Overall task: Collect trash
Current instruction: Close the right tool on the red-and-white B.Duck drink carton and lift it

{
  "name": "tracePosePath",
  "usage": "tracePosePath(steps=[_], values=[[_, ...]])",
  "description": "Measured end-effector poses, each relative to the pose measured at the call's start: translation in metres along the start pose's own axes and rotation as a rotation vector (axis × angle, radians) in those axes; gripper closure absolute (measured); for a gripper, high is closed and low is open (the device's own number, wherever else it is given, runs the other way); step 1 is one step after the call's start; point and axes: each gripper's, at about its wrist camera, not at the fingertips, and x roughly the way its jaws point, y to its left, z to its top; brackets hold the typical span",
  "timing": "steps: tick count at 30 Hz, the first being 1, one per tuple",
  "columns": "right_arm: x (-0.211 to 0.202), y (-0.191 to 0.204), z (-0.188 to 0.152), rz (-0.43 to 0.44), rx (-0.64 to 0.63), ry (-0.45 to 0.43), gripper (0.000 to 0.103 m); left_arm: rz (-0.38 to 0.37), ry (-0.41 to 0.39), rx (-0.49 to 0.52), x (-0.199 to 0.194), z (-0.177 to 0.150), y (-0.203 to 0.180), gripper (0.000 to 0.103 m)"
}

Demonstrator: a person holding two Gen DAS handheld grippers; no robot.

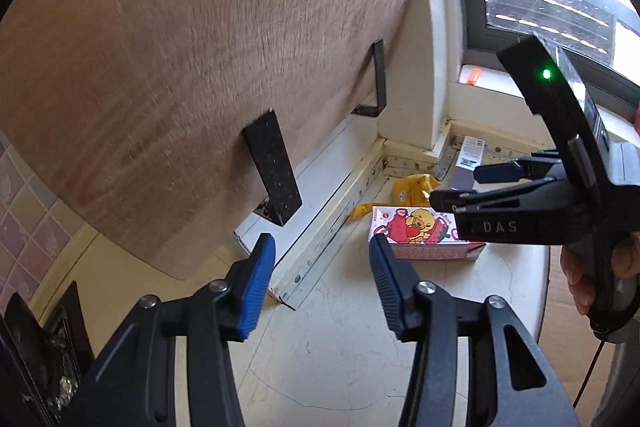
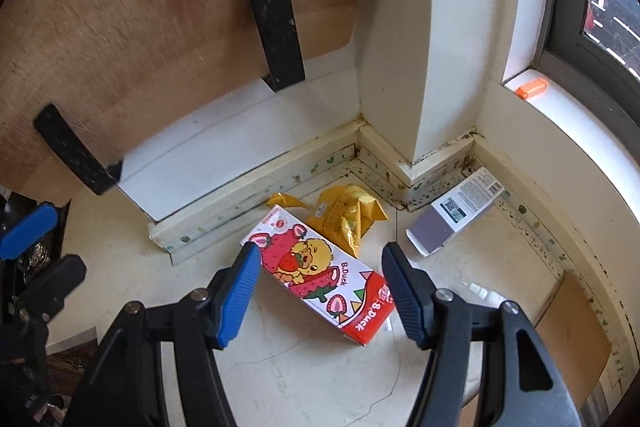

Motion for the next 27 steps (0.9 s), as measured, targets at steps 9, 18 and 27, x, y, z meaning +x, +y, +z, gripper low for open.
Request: tracePosePath(steps=[9, 18, 27], values=[[0.047, -0.011, -0.006, 0.048, -0.096, 0.094, 0.04, 0.004, 0.09, -0.067, 0.037, -0.016, 0.003, 0.059], [0.057, 0.008, -0.014, 0.121, -0.231, 0.149, 0.033, -0.008, 0.129, -0.077, 0.053, -0.024, -0.001, 0.059], [0.058, 0.02, -0.032, 0.094, -0.288, 0.165, 0.033, -0.036, 0.144, -0.076, 0.058, -0.025, -0.009, 0.059]])
